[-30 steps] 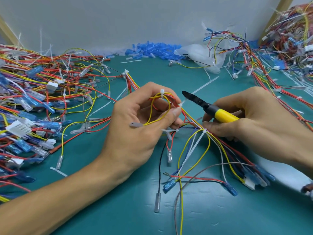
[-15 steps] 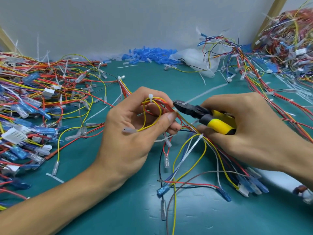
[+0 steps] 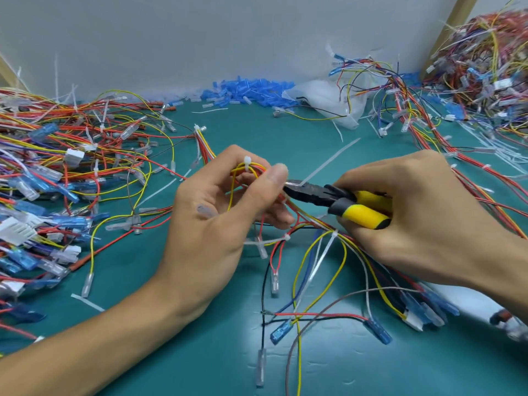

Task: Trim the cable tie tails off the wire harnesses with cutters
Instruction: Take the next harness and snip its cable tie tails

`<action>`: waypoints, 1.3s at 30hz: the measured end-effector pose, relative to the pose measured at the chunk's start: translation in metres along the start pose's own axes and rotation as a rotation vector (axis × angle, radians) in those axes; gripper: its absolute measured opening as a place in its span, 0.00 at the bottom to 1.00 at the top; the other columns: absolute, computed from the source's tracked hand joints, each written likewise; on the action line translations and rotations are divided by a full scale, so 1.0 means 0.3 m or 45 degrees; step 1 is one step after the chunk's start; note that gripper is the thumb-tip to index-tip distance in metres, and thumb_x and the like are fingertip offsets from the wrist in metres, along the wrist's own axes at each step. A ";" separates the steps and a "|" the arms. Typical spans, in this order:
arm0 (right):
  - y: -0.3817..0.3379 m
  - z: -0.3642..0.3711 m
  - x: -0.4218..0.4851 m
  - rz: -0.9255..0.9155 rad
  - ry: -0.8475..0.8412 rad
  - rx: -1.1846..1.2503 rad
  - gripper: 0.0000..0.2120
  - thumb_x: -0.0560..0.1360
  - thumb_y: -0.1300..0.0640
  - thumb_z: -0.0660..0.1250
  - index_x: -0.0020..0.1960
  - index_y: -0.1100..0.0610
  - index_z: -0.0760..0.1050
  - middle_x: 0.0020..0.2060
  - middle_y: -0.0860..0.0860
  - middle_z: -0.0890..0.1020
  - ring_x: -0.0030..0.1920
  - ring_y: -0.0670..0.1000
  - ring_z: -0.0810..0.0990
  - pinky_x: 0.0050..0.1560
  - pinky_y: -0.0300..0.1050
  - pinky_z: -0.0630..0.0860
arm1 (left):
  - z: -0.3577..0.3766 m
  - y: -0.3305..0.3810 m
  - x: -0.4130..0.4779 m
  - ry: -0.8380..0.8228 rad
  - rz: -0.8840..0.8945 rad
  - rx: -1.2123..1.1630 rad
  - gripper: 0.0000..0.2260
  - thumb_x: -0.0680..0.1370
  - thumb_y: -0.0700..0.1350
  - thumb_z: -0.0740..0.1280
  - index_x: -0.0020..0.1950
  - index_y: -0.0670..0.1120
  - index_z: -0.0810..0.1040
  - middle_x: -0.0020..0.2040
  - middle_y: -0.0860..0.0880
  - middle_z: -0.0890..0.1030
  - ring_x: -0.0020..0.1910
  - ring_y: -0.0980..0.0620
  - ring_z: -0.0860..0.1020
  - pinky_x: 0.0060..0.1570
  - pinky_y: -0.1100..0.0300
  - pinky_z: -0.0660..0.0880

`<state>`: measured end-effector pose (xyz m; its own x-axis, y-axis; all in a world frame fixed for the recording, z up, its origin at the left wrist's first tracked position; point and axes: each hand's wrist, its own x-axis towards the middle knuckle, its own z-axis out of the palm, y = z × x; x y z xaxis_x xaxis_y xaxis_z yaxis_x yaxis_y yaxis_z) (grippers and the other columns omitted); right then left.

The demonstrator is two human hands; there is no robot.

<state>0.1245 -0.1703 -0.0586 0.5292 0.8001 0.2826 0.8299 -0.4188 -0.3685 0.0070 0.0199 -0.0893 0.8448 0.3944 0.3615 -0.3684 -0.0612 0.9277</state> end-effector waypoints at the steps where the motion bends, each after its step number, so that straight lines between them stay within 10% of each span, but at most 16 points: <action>1: 0.001 0.004 -0.001 0.003 0.017 0.005 0.04 0.71 0.54 0.68 0.39 0.51 0.79 0.27 0.56 0.72 0.31 0.59 0.66 0.28 0.50 0.65 | 0.003 -0.001 0.002 0.013 -0.024 -0.019 0.08 0.80 0.41 0.69 0.47 0.36 0.75 0.39 0.33 0.79 0.35 0.39 0.84 0.40 0.49 0.83; 10: 0.010 0.030 0.001 0.078 0.128 0.049 0.06 0.73 0.58 0.73 0.39 0.59 0.79 0.28 0.56 0.69 0.34 0.58 0.63 0.29 0.52 0.65 | -0.018 -0.021 0.008 -0.071 -0.108 -0.026 0.02 0.80 0.40 0.61 0.49 0.43 0.73 0.45 0.42 0.87 0.43 0.41 0.87 0.43 0.50 0.81; 16: 0.011 0.040 0.003 0.062 0.223 0.125 0.10 0.72 0.53 0.66 0.39 0.59 0.80 0.28 0.59 0.71 0.33 0.61 0.67 0.29 0.55 0.69 | -0.053 -0.030 0.019 -0.339 -0.285 -0.106 0.18 0.78 0.41 0.59 0.61 0.42 0.83 0.58 0.43 0.86 0.61 0.46 0.83 0.57 0.55 0.73; 24: 0.015 0.048 0.002 0.173 0.201 0.193 0.06 0.70 0.52 0.69 0.41 0.54 0.82 0.30 0.60 0.76 0.32 0.62 0.73 0.32 0.58 0.77 | -0.063 -0.025 0.034 -0.488 -0.319 -0.270 0.15 0.76 0.44 0.62 0.52 0.41 0.87 0.52 0.45 0.87 0.54 0.50 0.83 0.59 0.61 0.76; 32: 0.021 0.036 0.008 0.283 0.131 0.365 0.04 0.66 0.49 0.73 0.40 0.48 0.83 0.29 0.53 0.77 0.31 0.60 0.73 0.29 0.52 0.74 | -0.023 -0.032 0.045 -0.443 -0.289 0.154 0.12 0.79 0.52 0.67 0.47 0.46 0.87 0.35 0.56 0.79 0.35 0.60 0.73 0.35 0.72 0.69; 39: 0.022 0.022 0.009 0.215 0.087 0.342 0.07 0.68 0.47 0.72 0.43 0.49 0.84 0.31 0.60 0.79 0.33 0.64 0.77 0.35 0.64 0.80 | -0.024 -0.024 0.000 -0.424 -0.013 0.526 0.14 0.86 0.48 0.58 0.53 0.50 0.84 0.47 0.59 0.81 0.52 0.61 0.78 0.65 0.71 0.61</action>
<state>0.1303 -0.1681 -0.0661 0.6736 0.6946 0.2526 0.6577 -0.4075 -0.6335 0.0069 0.0269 -0.0965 0.9498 0.0884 0.3001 -0.2326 -0.4419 0.8664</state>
